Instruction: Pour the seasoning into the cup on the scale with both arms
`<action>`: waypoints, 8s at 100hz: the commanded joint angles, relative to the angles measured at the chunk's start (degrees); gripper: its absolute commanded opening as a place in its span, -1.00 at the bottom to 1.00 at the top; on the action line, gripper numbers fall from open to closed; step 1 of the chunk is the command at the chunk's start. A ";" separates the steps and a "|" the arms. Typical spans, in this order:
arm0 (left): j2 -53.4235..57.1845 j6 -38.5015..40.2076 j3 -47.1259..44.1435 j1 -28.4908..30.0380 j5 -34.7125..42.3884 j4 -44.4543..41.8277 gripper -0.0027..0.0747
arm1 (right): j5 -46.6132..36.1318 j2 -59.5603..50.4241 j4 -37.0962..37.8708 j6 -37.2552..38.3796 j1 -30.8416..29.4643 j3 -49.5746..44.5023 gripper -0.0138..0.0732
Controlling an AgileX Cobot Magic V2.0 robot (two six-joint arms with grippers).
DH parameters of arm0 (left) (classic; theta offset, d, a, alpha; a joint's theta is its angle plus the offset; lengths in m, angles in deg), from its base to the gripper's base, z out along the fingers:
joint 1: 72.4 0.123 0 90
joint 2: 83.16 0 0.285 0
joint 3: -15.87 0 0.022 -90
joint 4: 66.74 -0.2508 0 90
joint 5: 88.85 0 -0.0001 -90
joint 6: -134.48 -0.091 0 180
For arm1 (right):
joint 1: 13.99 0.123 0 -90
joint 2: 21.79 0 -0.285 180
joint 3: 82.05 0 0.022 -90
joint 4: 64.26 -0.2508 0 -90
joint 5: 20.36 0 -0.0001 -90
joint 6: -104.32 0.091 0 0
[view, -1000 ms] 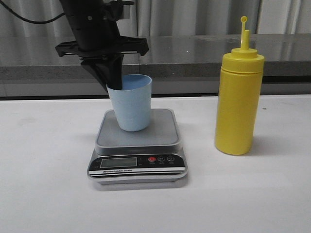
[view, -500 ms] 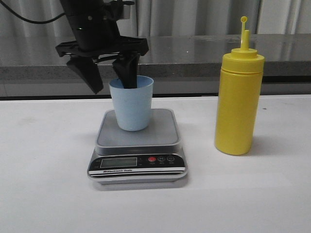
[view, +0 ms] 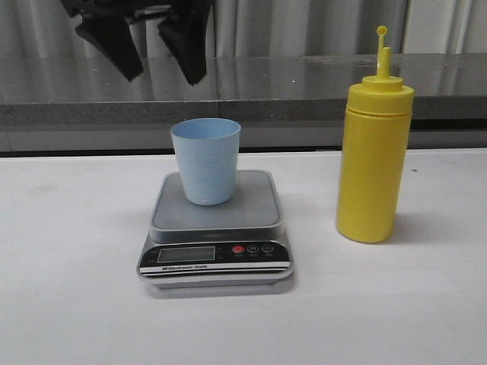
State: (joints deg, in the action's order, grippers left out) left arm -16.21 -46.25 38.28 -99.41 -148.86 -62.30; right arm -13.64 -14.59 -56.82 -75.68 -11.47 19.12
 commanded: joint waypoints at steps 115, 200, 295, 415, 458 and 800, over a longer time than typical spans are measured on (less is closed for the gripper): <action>78.98 0.09 -69.86 20.57 42.11 -1.33 0.62 | -4.66 -0.88 0.50 0.00 -0.42 -0.03 -0.84; 94.97 0.09 -78.68 20.57 45.03 -5.76 0.09 | -4.66 -0.88 0.50 0.00 -0.42 -0.03 -0.84; 94.97 0.09 -78.68 20.57 45.03 -5.76 -0.98 | -1.53 11.99 -5.20 0.00 -0.42 18.71 -0.84; 94.97 0.09 -78.68 20.57 45.03 -5.76 -0.98 | -17.54 58.81 -5.39 0.00 13.57 30.18 0.10; 94.97 0.09 -78.68 20.57 45.03 -5.76 -0.98 | -42.09 60.14 -5.39 0.00 13.57 17.67 0.80; 94.97 0.09 -78.68 20.57 45.03 -5.76 -0.98 | -47.92 92.18 9.28 -11.66 13.70 39.98 -0.04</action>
State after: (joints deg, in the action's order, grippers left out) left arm 79.43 -46.48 -41.78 -78.90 -108.66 -68.00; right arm -62.02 80.49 -48.10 -85.34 2.08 55.75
